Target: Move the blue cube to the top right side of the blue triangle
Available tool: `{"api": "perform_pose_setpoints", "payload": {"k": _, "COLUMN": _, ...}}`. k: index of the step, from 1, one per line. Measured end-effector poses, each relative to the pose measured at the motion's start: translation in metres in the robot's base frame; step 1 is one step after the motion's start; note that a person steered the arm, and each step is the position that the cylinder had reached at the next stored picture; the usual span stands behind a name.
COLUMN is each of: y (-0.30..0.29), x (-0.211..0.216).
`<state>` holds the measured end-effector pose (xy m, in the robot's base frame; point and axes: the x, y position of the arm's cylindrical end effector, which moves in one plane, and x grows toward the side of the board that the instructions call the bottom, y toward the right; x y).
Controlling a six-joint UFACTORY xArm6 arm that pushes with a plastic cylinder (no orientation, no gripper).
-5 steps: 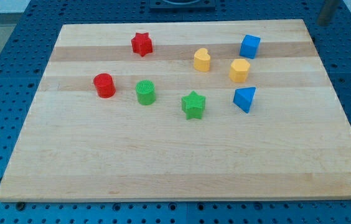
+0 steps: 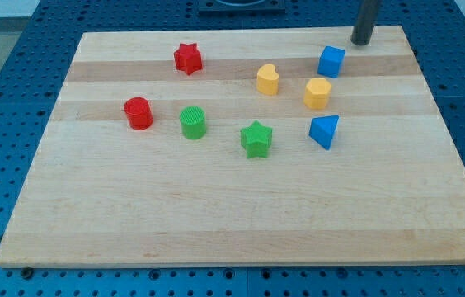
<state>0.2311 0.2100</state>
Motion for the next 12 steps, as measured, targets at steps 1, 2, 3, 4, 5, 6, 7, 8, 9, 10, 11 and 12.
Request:
{"api": "perform_pose_setpoints", "payload": {"k": 1, "y": -0.001, "x": 0.007}}
{"api": "perform_pose_setpoints", "payload": {"k": 2, "y": -0.058, "x": 0.042}}
{"api": "perform_pose_setpoints", "payload": {"k": 3, "y": -0.065, "x": 0.046}}
{"api": "perform_pose_setpoints", "payload": {"k": 4, "y": -0.067, "x": 0.046}}
{"api": "perform_pose_setpoints", "payload": {"k": 5, "y": -0.067, "x": 0.044}}
{"api": "perform_pose_setpoints", "payload": {"k": 6, "y": -0.069, "x": 0.042}}
{"api": "perform_pose_setpoints", "payload": {"k": 7, "y": -0.118, "x": 0.042}}
{"api": "perform_pose_setpoints", "payload": {"k": 8, "y": -0.118, "x": 0.071}}
{"api": "perform_pose_setpoints", "payload": {"k": 9, "y": -0.095, "x": 0.069}}
{"api": "perform_pose_setpoints", "payload": {"k": 10, "y": -0.093, "x": 0.051}}
{"api": "perform_pose_setpoints", "payload": {"k": 11, "y": -0.057, "x": 0.053}}
{"api": "perform_pose_setpoints", "payload": {"k": 12, "y": -0.062, "x": 0.101}}
